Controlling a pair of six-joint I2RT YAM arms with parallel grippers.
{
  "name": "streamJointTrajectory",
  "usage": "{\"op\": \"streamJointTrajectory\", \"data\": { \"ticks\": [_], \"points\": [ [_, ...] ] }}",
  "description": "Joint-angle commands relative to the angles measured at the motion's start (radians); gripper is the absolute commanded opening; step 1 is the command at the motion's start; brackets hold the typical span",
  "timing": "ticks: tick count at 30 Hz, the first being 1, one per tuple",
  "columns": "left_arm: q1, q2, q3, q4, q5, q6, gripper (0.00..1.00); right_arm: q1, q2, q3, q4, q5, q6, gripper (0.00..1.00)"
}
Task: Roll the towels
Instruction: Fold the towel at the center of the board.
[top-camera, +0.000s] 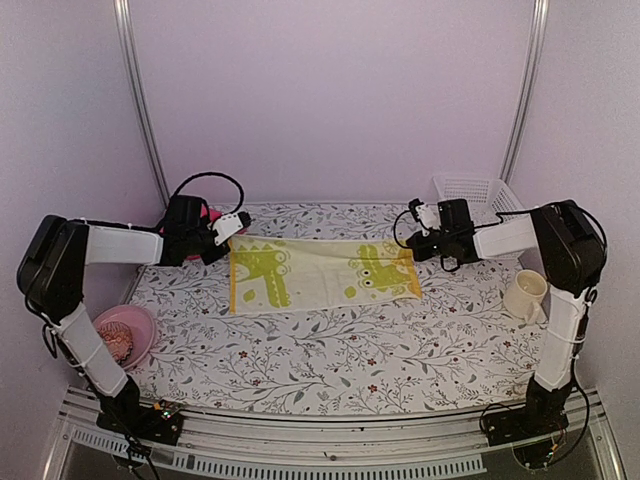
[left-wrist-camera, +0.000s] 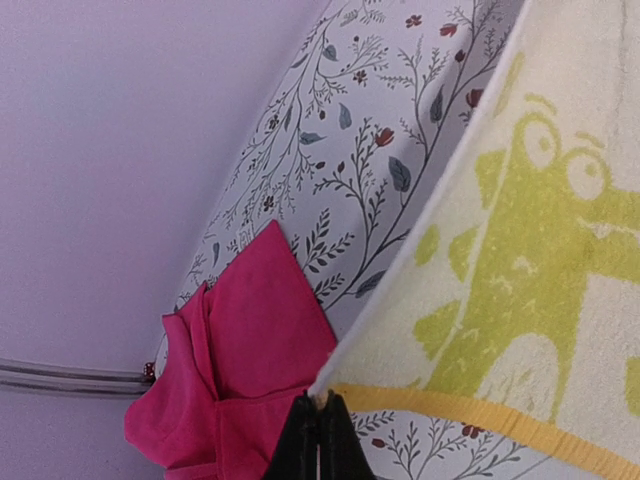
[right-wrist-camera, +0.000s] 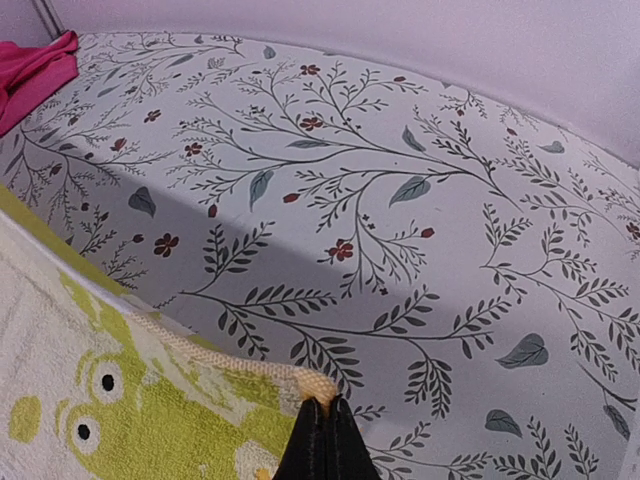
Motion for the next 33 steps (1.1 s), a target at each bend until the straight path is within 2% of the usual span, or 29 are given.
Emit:
{"op": "streamJointTrajectory", "data": {
  "ticks": [1, 13, 20, 33],
  "points": [
    [0.024, -0.049, -0.064, -0.027, 0.117, 0.037, 0.00, -0.003, -0.067, -0.050, 0.025, -0.110, -0.009, 0.02],
    [0.038, -0.198, -0.181, -0.145, 0.285, 0.074, 0.00, -0.003, -0.150, -0.137, -0.025, -0.096, 0.065, 0.02],
    [0.039, -0.268, -0.233, -0.207, 0.339, 0.094, 0.00, -0.003, -0.210, -0.201, -0.051, -0.116, 0.079, 0.02],
    [0.036, -0.310, -0.260, -0.320, 0.397, 0.119, 0.00, 0.010, -0.296, -0.279, -0.118, -0.118, 0.127, 0.02]
  ]
}}
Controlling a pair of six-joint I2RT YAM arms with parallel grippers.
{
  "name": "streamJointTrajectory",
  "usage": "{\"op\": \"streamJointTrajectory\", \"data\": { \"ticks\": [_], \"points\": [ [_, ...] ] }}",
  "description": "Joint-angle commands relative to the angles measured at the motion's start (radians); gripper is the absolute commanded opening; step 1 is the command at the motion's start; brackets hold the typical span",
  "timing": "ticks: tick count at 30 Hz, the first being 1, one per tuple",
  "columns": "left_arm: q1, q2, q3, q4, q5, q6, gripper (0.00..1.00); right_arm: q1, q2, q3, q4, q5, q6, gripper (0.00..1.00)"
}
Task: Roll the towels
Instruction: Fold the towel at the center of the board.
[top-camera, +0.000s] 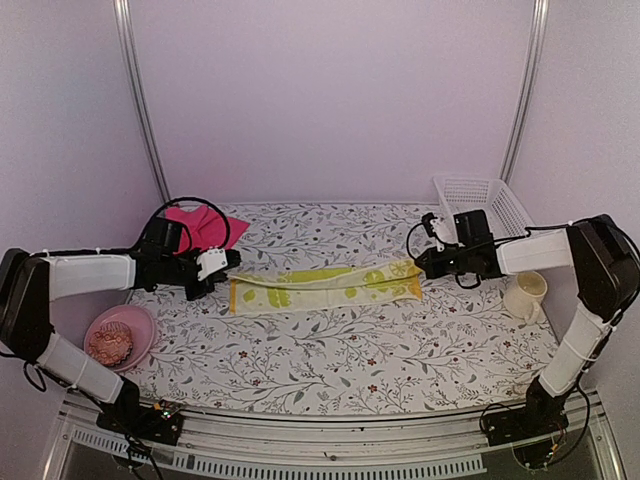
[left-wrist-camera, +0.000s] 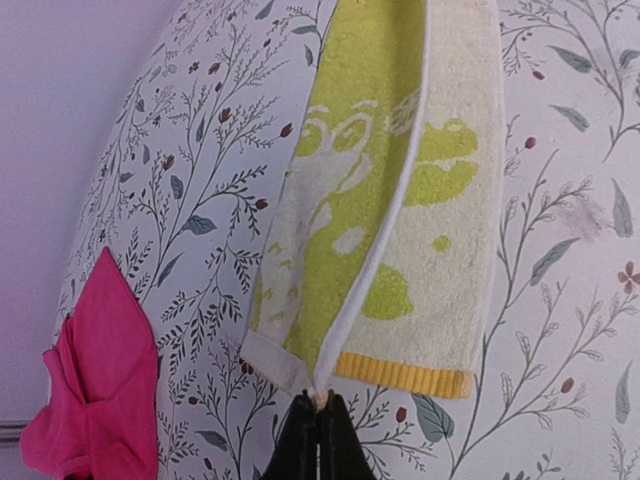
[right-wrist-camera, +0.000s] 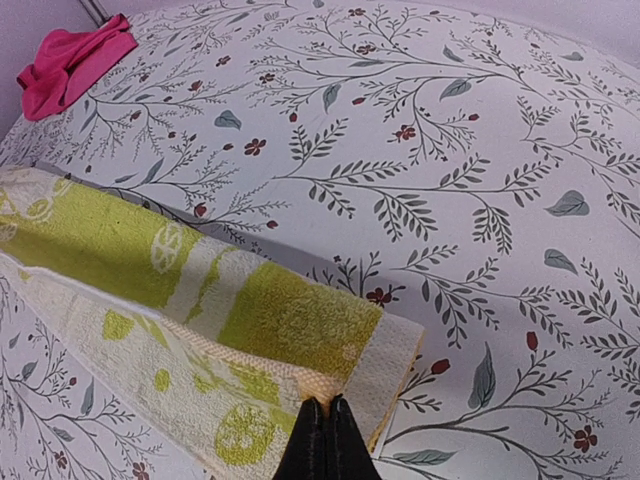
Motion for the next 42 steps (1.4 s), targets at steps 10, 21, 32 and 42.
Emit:
{"op": "streamJointTrajectory", "data": {
  "ticks": [10, 21, 32, 42],
  "points": [
    [-0.026, 0.020, -0.013, -0.110, 0.022, 0.040, 0.00, 0.053, 0.013, 0.015, -0.104, 0.047, 0.021, 0.02],
    [-0.067, 0.070, -0.006, -0.138, -0.019, 0.047, 0.00, 0.067, 0.010, 0.011, -0.148, 0.094, 0.035, 0.02],
    [-0.093, 0.103, 0.001, -0.158, -0.068, 0.054, 0.00, 0.067, 0.010, 0.024, -0.168, 0.117, 0.049, 0.02],
    [-0.100, 0.135, -0.002, -0.134, -0.127, 0.050, 0.02, 0.067, 0.009, 0.029, -0.176, 0.107, 0.041, 0.02]
  ]
}}
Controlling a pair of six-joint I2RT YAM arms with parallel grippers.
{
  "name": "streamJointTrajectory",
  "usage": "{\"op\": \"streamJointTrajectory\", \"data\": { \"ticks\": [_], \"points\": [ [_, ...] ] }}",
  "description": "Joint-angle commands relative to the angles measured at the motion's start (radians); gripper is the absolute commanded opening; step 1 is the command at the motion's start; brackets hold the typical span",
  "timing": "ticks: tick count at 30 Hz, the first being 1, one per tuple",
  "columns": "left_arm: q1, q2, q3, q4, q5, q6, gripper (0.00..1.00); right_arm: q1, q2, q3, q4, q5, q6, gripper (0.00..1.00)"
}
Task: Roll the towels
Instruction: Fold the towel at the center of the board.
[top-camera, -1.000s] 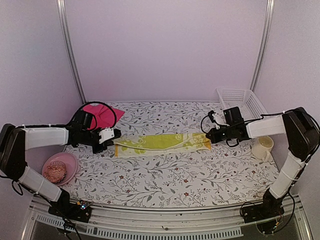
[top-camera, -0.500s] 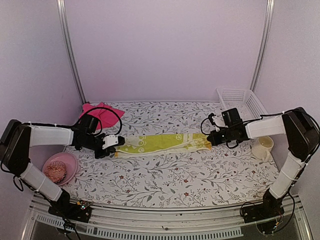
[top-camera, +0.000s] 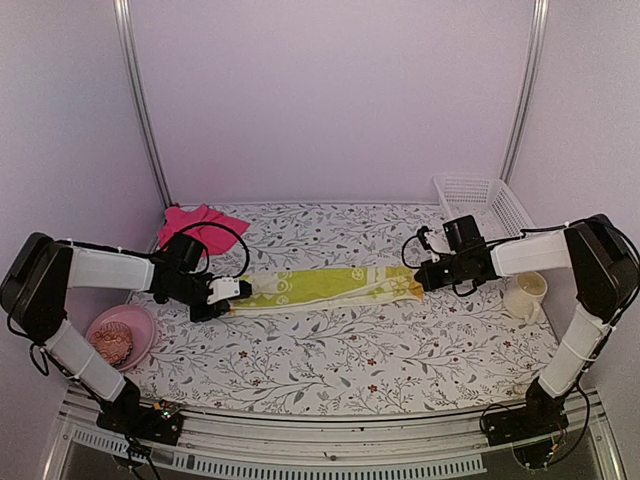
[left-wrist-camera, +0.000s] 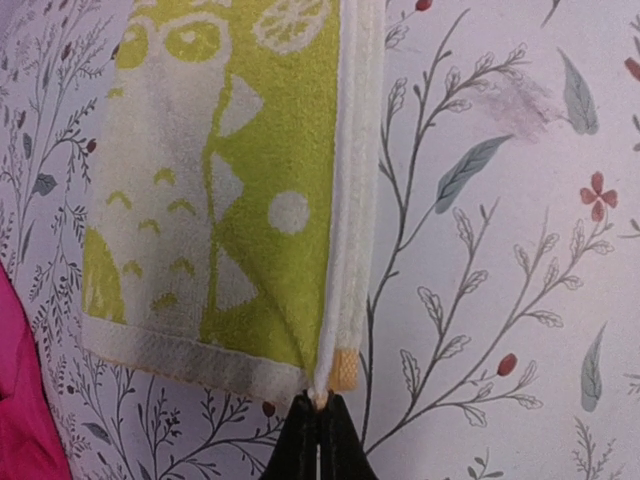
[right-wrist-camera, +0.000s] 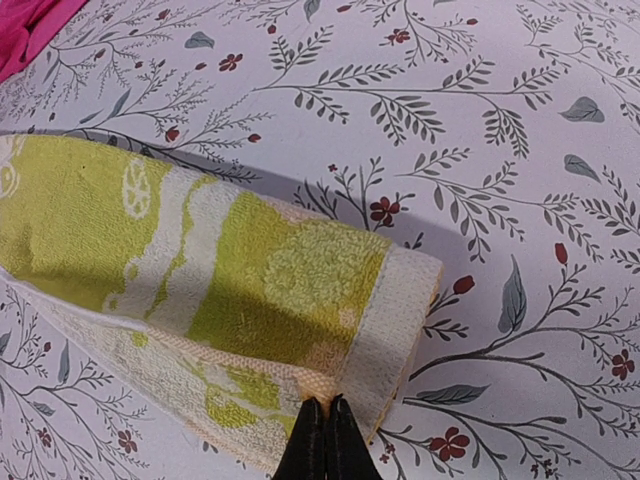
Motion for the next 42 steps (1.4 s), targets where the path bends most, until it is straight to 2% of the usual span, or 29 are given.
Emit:
{"op": "streamJointTrajectory", "data": {
  "ticks": [1, 3, 9, 10, 16, 20, 21, 24, 26, 32, 36, 39, 42],
  "points": [
    [-0.012, 0.006, 0.002, 0.001, -0.024, 0.007, 0.04, 0.006, 0.008, 0.026, -0.020, 0.005, -0.001, 0.02],
    [-0.012, 0.000, 0.009, -0.019, -0.023, 0.012, 0.11, 0.007, 0.008, 0.027, -0.025, 0.003, -0.002, 0.02],
    [-0.009, -0.049, 0.020, -0.069, 0.003, 0.028, 0.51, 0.011, -0.007, 0.016, -0.043, -0.018, -0.004, 0.09],
    [-0.009, -0.056, 0.021, -0.075, 0.003, 0.030, 0.55, 0.011, -0.010, 0.013, -0.045, -0.024, -0.004, 0.11],
    [0.012, -0.069, 0.073, -0.093, 0.019, 0.006, 0.64, 0.023, -0.027, 0.010, -0.086, -0.039, -0.003, 0.27],
    [0.028, -0.055, 0.119, -0.078, 0.048, -0.051, 0.68, 0.024, -0.062, -0.010, -0.104, -0.015, 0.003, 0.31],
    [0.028, -0.046, 0.128, -0.068, 0.046, -0.061, 0.72, 0.023, -0.071, -0.011, -0.114, -0.005, 0.007, 0.32],
    [0.031, -0.017, 0.152, -0.040, 0.044, -0.105, 0.74, 0.024, -0.105, -0.017, -0.143, 0.023, 0.018, 0.38],
    [0.029, 0.002, 0.163, -0.019, 0.039, -0.129, 0.86, 0.024, -0.136, -0.024, -0.157, 0.031, 0.026, 0.41],
    [0.029, 0.074, 0.188, 0.077, -0.040, -0.211, 0.88, 0.023, -0.222, -0.036, -0.178, 0.043, 0.068, 0.44],
    [0.029, 0.118, 0.202, 0.159, -0.116, -0.256, 0.82, 0.023, -0.166, 0.005, -0.168, 0.050, 0.122, 0.43],
    [0.029, 0.139, 0.214, 0.189, -0.131, -0.276, 0.76, 0.023, -0.074, 0.069, -0.140, 0.039, 0.149, 0.38],
    [0.027, 0.146, 0.216, 0.213, -0.134, -0.290, 0.70, 0.024, 0.029, 0.150, -0.133, 0.019, 0.173, 0.27]
  ]
}}
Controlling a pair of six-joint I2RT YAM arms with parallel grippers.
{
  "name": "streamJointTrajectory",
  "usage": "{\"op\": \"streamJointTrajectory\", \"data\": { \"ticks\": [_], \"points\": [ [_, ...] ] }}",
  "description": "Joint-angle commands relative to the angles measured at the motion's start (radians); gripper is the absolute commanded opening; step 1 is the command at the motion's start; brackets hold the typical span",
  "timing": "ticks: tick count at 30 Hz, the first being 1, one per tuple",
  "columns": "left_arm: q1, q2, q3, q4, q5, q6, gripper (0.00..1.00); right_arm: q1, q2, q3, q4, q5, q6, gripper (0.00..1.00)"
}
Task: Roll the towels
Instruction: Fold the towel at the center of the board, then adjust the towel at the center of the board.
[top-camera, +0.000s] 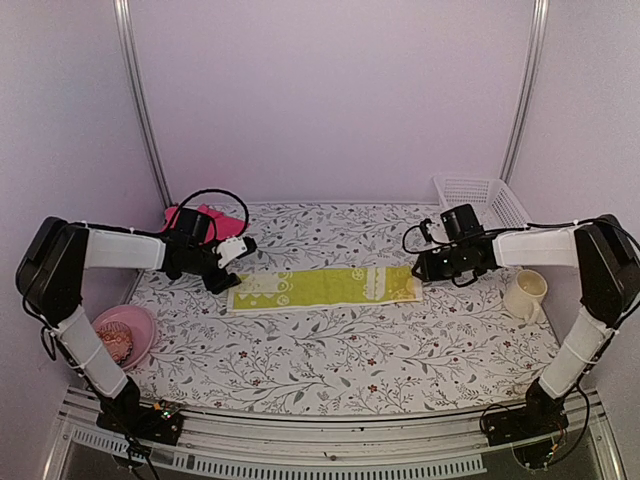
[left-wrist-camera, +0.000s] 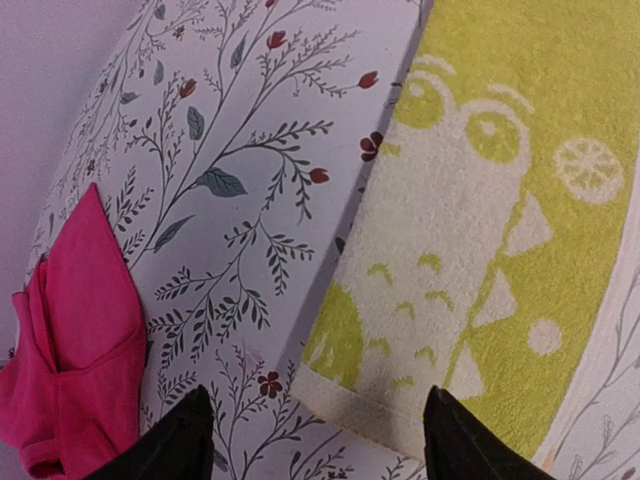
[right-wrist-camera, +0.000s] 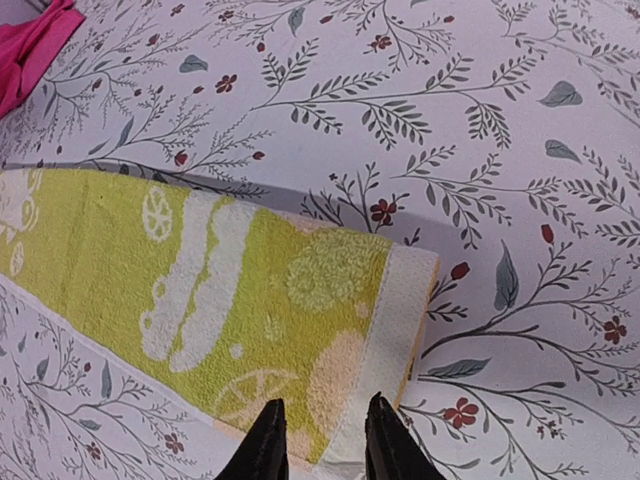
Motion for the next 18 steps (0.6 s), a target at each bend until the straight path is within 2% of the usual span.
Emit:
{"op": "streamJointTrajectory", "data": {
  "ticks": [1, 3, 6, 10, 18],
  "points": [
    [0.000, 0.014, 0.025, 0.089, -0.038, -0.050, 0.67, 0.004, 0.137, 0.116, 0.028, -0.016, 0.064, 0.22],
    [-0.006, 0.022, 0.016, 0.110, -0.061, -0.049, 0.61, 0.004, 0.188, 0.160, 0.031, -0.021, 0.075, 0.13],
    [-0.021, 0.044, 0.002, 0.137, -0.093, -0.042, 0.54, 0.005, 0.249, 0.213, 0.030, -0.010, 0.089, 0.10],
    [-0.054, 0.091, -0.020, 0.185, -0.178, -0.022, 0.49, 0.004, 0.317, 0.249, 0.020, 0.027, 0.093, 0.09],
    [-0.099, 0.125, -0.059, 0.232, -0.277, 0.031, 0.47, -0.005, 0.439, 0.378, -0.065, 0.103, 0.100, 0.09]
  ]
}}
